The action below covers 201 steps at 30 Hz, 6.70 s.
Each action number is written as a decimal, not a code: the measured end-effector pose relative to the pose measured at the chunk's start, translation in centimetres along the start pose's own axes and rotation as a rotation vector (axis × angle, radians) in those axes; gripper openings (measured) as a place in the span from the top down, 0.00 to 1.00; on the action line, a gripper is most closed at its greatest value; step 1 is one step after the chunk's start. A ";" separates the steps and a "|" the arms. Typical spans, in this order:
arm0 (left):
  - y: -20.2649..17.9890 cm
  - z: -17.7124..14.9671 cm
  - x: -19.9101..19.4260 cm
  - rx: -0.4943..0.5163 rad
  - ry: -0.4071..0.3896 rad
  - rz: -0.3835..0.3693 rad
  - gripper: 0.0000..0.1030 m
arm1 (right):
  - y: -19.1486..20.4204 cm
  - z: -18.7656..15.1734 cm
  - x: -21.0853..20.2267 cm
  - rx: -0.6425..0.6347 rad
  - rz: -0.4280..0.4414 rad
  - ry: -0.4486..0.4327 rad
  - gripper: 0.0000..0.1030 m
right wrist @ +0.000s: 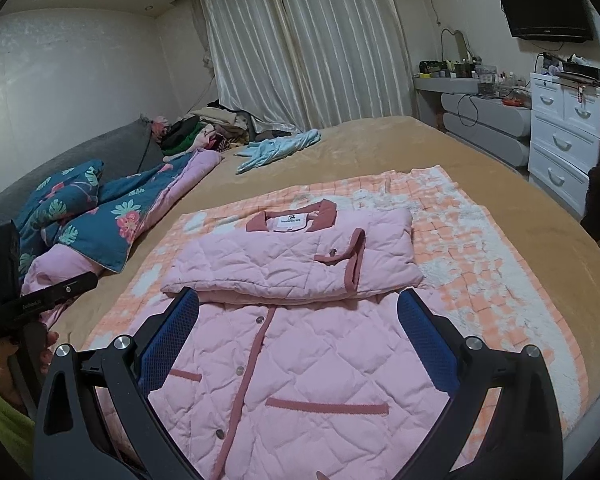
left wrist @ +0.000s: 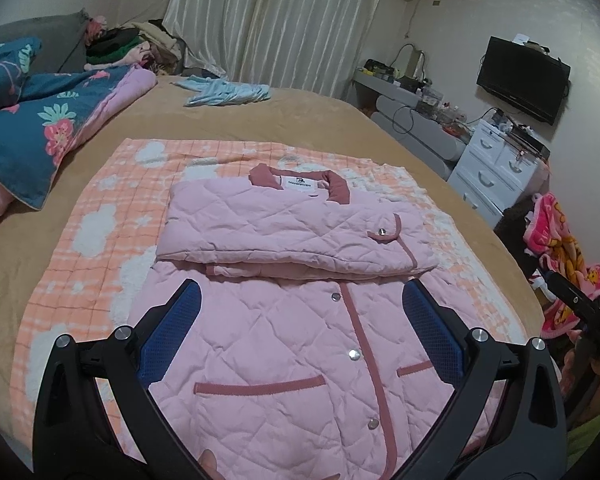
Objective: Fold large clothes
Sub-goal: 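Move both tools to the ribbed hem band of the jacket, then close both tools on the ribbed hem band and lift it, then carry the held hem with both tools over the body toward the collar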
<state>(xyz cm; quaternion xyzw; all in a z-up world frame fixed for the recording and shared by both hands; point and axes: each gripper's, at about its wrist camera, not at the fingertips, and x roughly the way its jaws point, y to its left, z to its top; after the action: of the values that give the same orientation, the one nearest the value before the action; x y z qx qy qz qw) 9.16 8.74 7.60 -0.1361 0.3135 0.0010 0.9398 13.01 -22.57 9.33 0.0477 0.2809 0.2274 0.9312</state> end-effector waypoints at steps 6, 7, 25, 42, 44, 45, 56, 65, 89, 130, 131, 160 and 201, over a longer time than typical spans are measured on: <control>0.1 -0.3 -1.0 -0.002 -0.012 0.002 0.08 | -0.2 -0.8 -1.5 -0.009 -0.018 0.005 0.04; 0.2 -0.4 -1.1 -0.002 -0.013 0.002 0.08 | -0.3 -0.9 -1.8 -0.012 -0.019 0.004 0.04; 1.8 -3.1 -2.6 0.008 0.012 0.040 0.08 | -0.4 -2.4 -3.2 -0.060 -0.046 0.024 0.04; 4.2 -7.4 -1.1 -0.001 0.099 0.104 0.08 | -2.1 -5.9 -1.4 -0.074 -0.104 0.123 0.04; 4.3 -8.1 -0.7 0.001 0.115 0.105 0.08 | -2.3 -6.3 -1.3 -0.079 -0.106 0.135 0.04; 4.4 -8.4 -0.6 0.001 0.120 0.109 0.08 | -2.4 -6.6 -1.2 -0.081 -0.112 0.141 0.04; 6.2 -12.0 1.4 0.000 0.208 0.163 0.08 | -4.8 -9.8 1.1 -0.068 -0.133 0.245 0.04; 8.7 -13.9 1.6 -0.037 0.248 0.216 0.08 | -6.3 -11.6 2.0 -0.064 -0.146 0.301 0.04; 12.6 -18.0 3.1 -0.092 0.390 0.235 0.08 | -8.1 -15.6 3.1 -0.145 -0.189 0.480 0.04; 7.2 -16.9 -1.0 0.069 0.260 0.169 0.91 | -7.2 -7.3 -2.0 -0.034 0.150 0.134 0.78; 7.0 -16.2 -1.3 0.074 0.240 0.164 0.92 | -7.4 -7.1 -2.0 -0.025 0.153 0.128 0.78; 6.1 -3.0 -3.1 -0.029 -0.068 0.083 0.92 | -9.5 -2.0 -2.5 0.114 0.105 0.018 0.78; 7.2 4.6 1.2 -0.026 -0.148 0.209 0.91 | -12.4 5.1 3.4 0.212 0.076 0.009 0.78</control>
<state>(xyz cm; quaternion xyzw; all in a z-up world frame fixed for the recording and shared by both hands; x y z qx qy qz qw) 12.17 16.76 8.57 -0.1145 0.2558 0.1133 0.9532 23.20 -31.92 9.18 0.1557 0.3055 0.2319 0.9103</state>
